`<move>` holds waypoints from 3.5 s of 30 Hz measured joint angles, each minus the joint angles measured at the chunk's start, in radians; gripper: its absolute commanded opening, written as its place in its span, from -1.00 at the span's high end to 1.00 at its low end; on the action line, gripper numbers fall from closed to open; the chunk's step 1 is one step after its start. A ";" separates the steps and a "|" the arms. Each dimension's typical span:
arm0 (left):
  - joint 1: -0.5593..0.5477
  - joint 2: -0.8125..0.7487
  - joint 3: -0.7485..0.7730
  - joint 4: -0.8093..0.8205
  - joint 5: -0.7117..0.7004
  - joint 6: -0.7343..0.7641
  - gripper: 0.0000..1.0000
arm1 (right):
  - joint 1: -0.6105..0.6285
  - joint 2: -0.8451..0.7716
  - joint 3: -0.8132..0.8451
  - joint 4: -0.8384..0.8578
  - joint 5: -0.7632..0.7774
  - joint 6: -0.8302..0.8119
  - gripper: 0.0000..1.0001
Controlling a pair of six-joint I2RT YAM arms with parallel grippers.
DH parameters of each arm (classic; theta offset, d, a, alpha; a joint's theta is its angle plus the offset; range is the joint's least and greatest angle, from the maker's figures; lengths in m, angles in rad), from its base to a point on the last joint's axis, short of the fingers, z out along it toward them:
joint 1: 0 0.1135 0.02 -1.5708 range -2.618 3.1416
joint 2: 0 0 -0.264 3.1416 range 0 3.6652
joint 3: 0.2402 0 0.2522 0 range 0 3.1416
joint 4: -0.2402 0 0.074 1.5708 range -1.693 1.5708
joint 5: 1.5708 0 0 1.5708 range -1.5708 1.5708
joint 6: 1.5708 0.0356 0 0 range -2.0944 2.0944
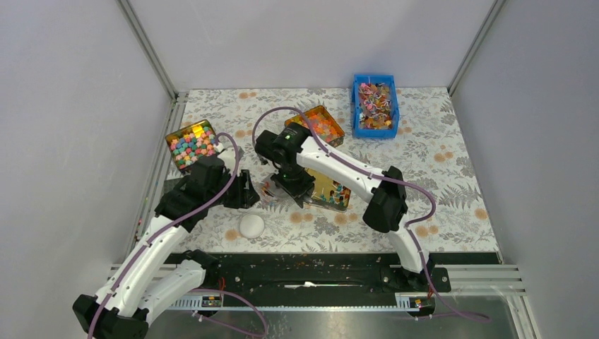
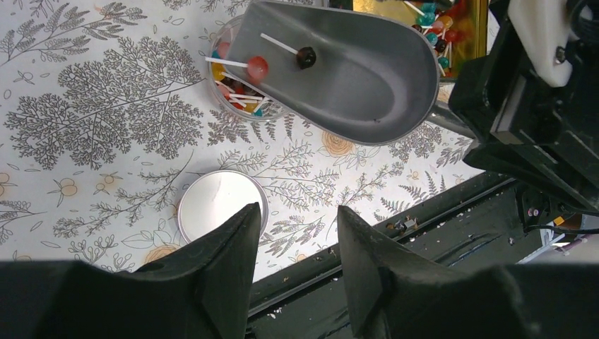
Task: Pack the candies
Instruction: Place the fake candies in the packing bottle, then place the spatula at the center of the board.
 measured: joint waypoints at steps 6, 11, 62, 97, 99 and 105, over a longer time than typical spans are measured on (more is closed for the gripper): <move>0.000 0.006 -0.003 -0.001 0.000 -0.017 0.08 | 0.000 0.019 0.010 0.000 -0.002 0.003 1.00; 0.001 0.035 -0.003 0.000 0.000 -0.034 0.08 | 0.002 0.019 -0.001 0.000 -0.004 0.009 1.00; 0.008 0.325 -0.107 0.299 0.165 -0.302 0.30 | 0.003 -0.035 -0.038 -0.002 -0.036 0.074 1.00; 0.098 0.048 0.046 0.248 -0.060 -0.098 -0.97 | -0.010 -0.628 -0.623 0.377 0.187 0.112 1.00; 0.100 0.031 0.046 0.254 -0.084 -0.089 -0.98 | -0.024 -0.671 -0.670 0.419 0.205 0.127 1.00; 0.112 0.014 0.046 0.255 -0.141 -0.085 -0.98 | -0.082 -0.737 -0.721 0.484 0.261 0.153 1.00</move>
